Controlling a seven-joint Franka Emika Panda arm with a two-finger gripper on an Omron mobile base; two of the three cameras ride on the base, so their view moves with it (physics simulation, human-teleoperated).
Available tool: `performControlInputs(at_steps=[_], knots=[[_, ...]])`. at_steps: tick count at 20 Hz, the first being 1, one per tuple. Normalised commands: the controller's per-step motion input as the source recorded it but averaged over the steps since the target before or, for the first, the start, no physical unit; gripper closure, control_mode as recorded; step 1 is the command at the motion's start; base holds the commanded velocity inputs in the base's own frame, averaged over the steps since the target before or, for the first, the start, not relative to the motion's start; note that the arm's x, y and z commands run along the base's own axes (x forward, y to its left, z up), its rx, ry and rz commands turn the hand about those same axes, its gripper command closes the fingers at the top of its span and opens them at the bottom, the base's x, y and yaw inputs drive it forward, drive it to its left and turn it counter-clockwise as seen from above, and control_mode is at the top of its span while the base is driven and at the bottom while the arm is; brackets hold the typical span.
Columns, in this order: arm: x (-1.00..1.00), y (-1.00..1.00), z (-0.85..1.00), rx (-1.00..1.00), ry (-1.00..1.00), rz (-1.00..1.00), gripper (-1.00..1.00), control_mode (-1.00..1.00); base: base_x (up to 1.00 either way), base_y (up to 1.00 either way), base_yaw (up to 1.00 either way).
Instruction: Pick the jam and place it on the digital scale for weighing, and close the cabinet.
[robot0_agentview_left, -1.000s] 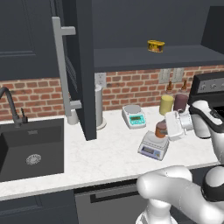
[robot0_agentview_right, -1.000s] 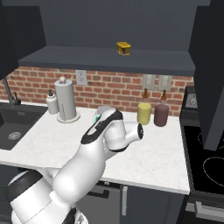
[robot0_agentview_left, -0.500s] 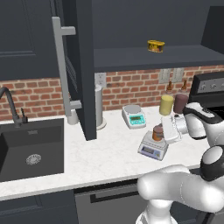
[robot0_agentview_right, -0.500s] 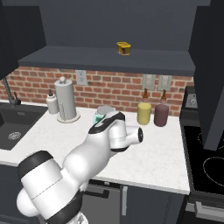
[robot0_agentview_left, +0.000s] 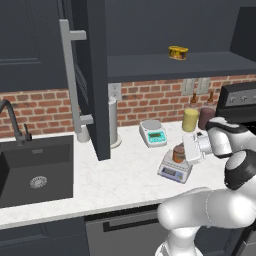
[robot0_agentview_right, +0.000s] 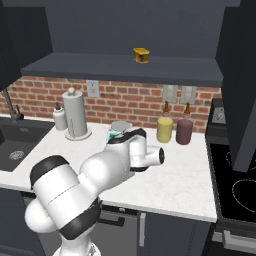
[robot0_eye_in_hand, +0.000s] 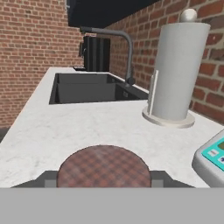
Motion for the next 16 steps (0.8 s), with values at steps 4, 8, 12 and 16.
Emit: performControlInputs(at_steps=[4,8,12,16], knots=[[0.11,-0.08,-0.18,0.0,0.0,0.0,1.0,-1.0,0.0,0.0,0.0],[0.04,-0.04,-0.18,0.0,-0.01,0.0,1.0,-1.0,0.0,0.0,0.0],[0.0,0.0,-0.09,0.0,-0.02,0.0,1.0,-1.0,0.0,0.0,0.0],[0.0,0.0,-0.01,0.0,-0.08,0.0,-1.0,-1.0,0.0,0.0,0.0]])
